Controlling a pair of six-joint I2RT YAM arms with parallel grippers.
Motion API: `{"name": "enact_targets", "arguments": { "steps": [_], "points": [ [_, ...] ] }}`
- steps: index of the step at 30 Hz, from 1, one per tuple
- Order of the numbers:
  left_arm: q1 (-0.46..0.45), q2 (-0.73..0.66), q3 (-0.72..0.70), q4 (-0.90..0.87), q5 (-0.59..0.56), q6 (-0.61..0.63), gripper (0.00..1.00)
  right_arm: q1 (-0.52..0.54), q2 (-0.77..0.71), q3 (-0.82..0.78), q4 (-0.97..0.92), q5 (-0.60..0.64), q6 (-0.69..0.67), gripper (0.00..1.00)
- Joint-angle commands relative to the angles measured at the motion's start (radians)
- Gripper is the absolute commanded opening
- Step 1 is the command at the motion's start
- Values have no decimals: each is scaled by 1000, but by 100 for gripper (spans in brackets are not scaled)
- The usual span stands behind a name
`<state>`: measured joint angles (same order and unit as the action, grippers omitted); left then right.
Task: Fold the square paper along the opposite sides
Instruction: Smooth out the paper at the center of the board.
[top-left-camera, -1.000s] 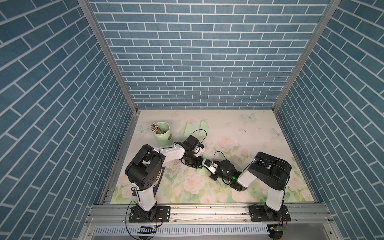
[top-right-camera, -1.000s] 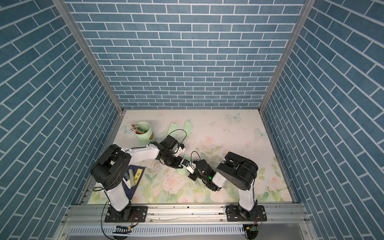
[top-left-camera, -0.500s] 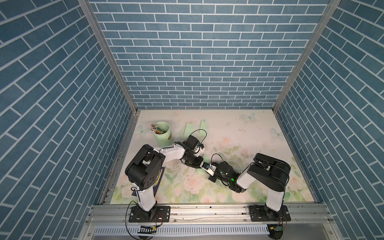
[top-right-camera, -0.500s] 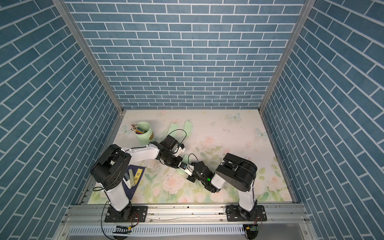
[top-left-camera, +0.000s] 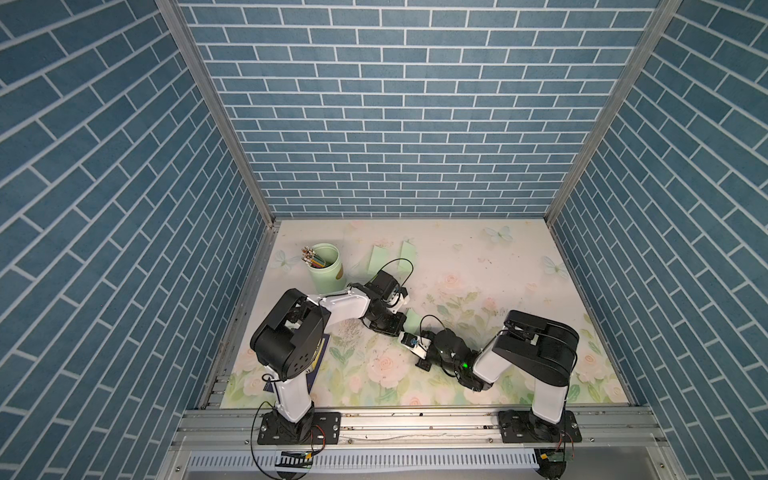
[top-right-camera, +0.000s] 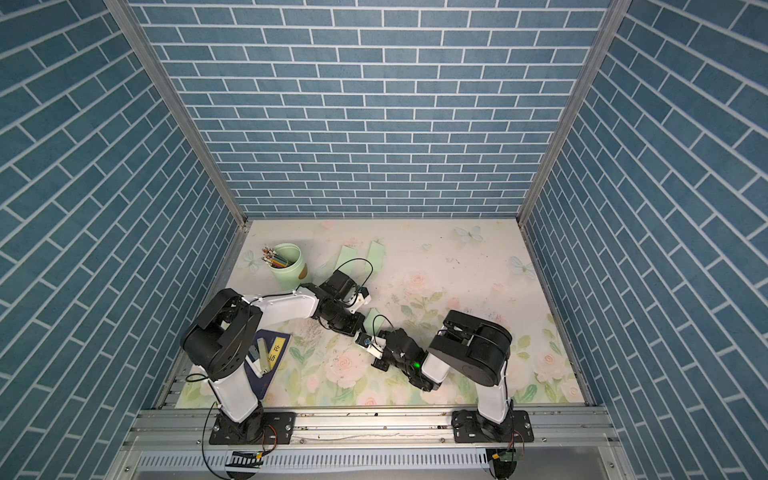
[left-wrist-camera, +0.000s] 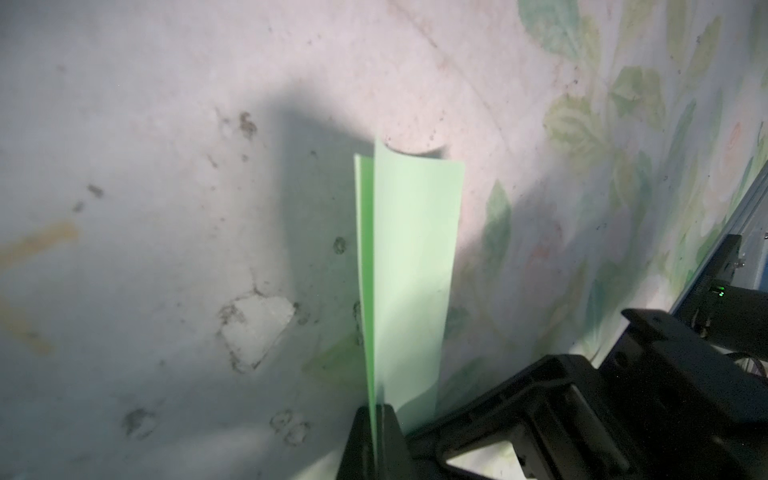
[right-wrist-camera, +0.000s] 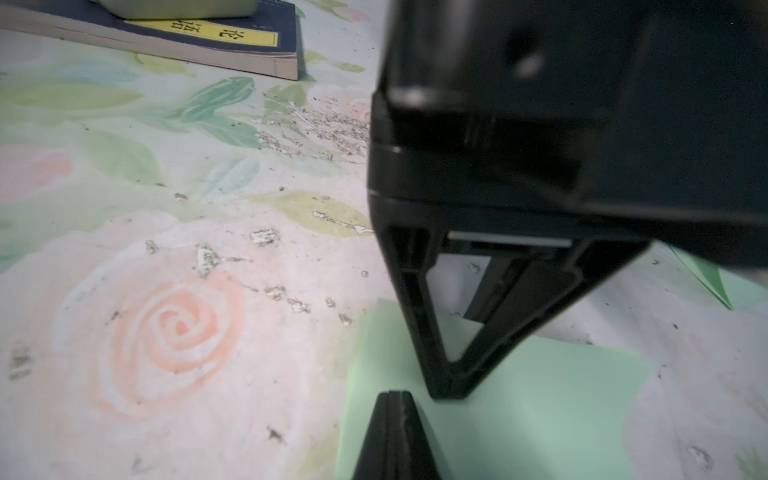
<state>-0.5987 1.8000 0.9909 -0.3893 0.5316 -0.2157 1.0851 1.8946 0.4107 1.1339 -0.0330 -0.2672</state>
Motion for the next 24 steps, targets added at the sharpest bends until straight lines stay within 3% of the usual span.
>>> {"name": "enact_targets", "arguments": {
  "steps": [1, 24],
  "points": [
    [14, 52, -21, -56, -129, 17, 0, 30, 55, -27, -191, -71, 15, 0],
    [20, 44, -12, -59, -111, 18, 0, 69, 49, -78, -159, 2, 141, 0]
  ]
}}
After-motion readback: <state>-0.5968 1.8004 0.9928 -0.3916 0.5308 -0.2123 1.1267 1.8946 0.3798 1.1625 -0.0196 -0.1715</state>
